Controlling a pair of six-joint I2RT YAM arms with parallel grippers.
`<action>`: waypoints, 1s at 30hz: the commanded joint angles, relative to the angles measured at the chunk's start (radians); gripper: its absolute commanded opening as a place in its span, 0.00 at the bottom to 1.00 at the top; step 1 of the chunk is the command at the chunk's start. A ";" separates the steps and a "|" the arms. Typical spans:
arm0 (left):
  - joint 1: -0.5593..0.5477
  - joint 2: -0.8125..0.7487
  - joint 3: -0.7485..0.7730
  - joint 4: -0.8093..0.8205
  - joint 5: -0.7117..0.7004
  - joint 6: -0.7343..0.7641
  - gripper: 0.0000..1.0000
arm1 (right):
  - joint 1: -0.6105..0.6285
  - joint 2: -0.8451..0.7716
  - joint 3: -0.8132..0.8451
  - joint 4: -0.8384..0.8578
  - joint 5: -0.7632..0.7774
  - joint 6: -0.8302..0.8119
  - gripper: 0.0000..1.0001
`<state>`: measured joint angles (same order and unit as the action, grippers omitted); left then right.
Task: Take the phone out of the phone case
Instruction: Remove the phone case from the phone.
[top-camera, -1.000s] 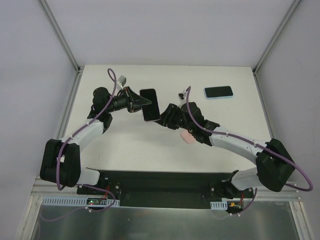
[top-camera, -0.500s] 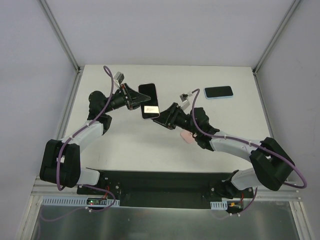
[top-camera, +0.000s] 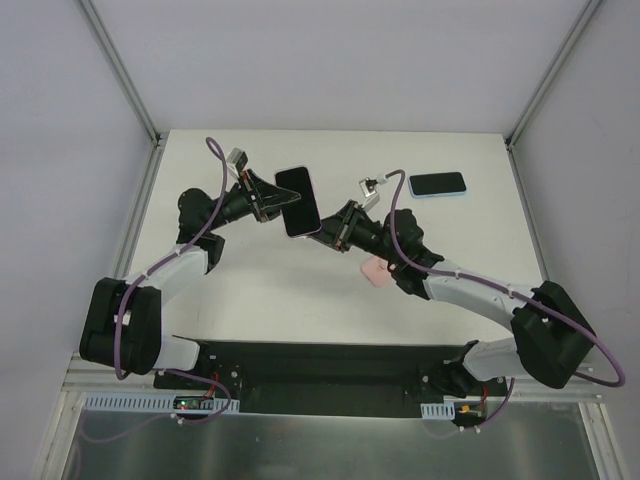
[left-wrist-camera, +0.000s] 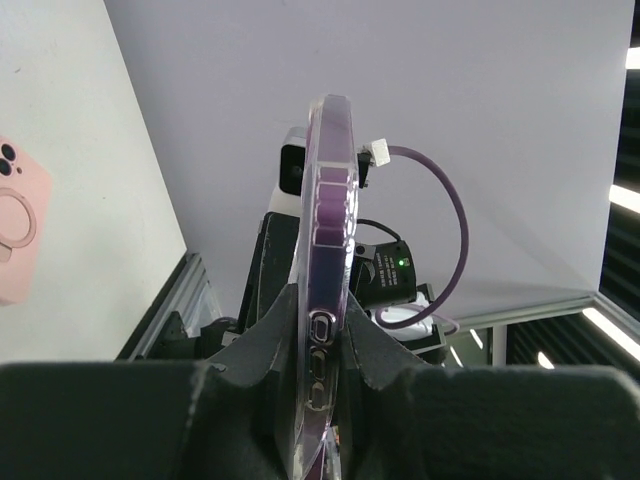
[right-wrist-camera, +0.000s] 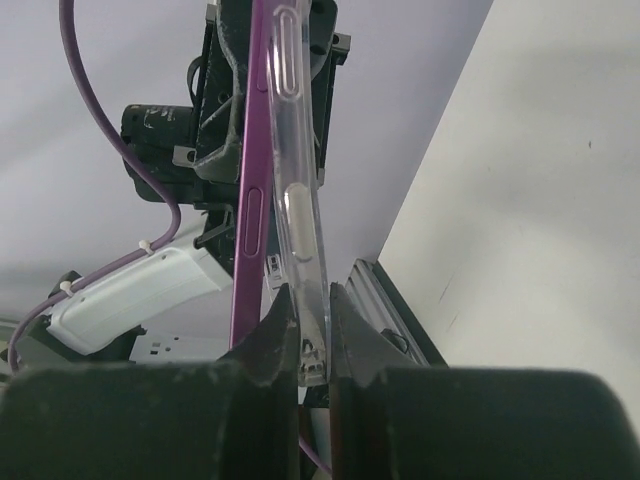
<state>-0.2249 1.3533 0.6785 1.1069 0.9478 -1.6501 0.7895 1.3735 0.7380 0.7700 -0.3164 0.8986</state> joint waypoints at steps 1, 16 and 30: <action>-0.051 -0.036 -0.011 0.160 0.085 -0.090 0.00 | -0.032 -0.005 0.018 -0.133 0.125 -0.053 0.01; -0.057 0.092 -0.126 0.114 0.126 0.047 0.40 | -0.026 -0.116 0.043 -0.730 0.367 -0.244 0.01; -0.071 0.184 -0.146 0.160 0.138 0.050 0.69 | -0.022 -0.082 0.083 -0.829 0.428 -0.260 0.02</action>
<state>-0.2836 1.5494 0.5388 1.1332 0.9947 -1.5955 0.7952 1.2686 0.7799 0.1097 -0.0689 0.6937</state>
